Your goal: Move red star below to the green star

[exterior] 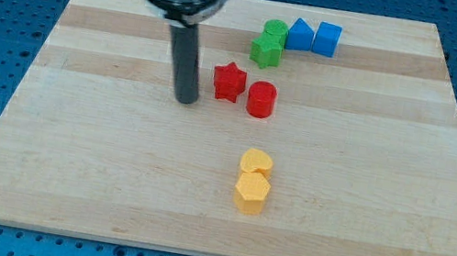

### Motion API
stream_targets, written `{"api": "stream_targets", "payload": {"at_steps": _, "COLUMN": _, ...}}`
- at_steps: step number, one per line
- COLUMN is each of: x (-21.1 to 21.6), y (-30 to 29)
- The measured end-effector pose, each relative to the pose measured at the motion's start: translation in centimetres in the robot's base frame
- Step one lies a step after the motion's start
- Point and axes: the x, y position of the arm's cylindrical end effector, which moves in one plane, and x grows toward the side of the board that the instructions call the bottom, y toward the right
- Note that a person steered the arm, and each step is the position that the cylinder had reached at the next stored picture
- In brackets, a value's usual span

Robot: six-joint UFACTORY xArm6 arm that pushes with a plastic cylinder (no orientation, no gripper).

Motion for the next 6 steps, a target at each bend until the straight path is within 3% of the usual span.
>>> {"api": "stream_targets", "payload": {"at_steps": 1, "x": -1.2, "y": 3.4}}
{"api": "stream_targets", "payload": {"at_steps": 3, "x": -2.3, "y": 2.2}}
{"api": "stream_targets", "payload": {"at_steps": 6, "x": -4.4, "y": 5.2}}
